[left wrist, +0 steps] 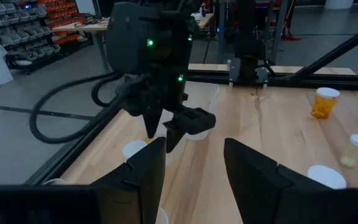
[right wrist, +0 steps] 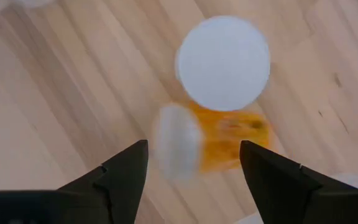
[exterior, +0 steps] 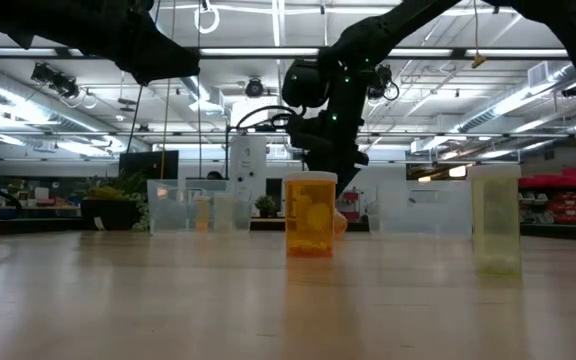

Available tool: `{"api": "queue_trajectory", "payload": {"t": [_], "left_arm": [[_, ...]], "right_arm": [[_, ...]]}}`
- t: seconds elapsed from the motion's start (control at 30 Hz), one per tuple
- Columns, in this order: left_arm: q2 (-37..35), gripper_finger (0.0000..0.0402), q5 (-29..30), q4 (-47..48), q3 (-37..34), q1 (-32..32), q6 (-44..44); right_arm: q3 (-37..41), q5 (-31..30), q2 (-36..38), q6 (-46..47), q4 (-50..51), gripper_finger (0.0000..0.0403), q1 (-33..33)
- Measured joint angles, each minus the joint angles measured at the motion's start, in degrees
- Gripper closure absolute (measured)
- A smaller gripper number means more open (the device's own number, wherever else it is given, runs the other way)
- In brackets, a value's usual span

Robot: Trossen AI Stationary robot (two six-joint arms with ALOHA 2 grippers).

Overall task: Pick and place medicine bottles into bin by pill shape (circle, oval)
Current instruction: Put the large orange pill bottle into the right transparent bin

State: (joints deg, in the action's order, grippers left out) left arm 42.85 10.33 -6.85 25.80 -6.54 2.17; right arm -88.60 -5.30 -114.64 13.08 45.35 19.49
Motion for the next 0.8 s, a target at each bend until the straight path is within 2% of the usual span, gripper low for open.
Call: {"api": "queue_trajectory", "payload": {"t": [0.3,0.43,0.63,0.8], "left_arm": [[0.0,0.0230,0.0,0.4,0.0,0.0,0.0],[0.0,0.0230,0.0,0.3,0.0,0.0,0.0],[0.0,0.0230,0.0,0.3,0.0,0.0,0.0],[0.0,0.0230,0.0,0.3,0.0,0.0,0.0]], "right_arm": [[-0.1,-0.2,0.5,-1.7,-0.2,0.0140,1.5],[-0.1,-0.5,0.5,-11.1,1.4,0.0140,1.0],[-0.1,-3.5,0.5,-30.1,3.3,0.0145,0.4],[-0.1,-6.8,0.5,-38.9,3.3,0.0146,-1.1]]}}
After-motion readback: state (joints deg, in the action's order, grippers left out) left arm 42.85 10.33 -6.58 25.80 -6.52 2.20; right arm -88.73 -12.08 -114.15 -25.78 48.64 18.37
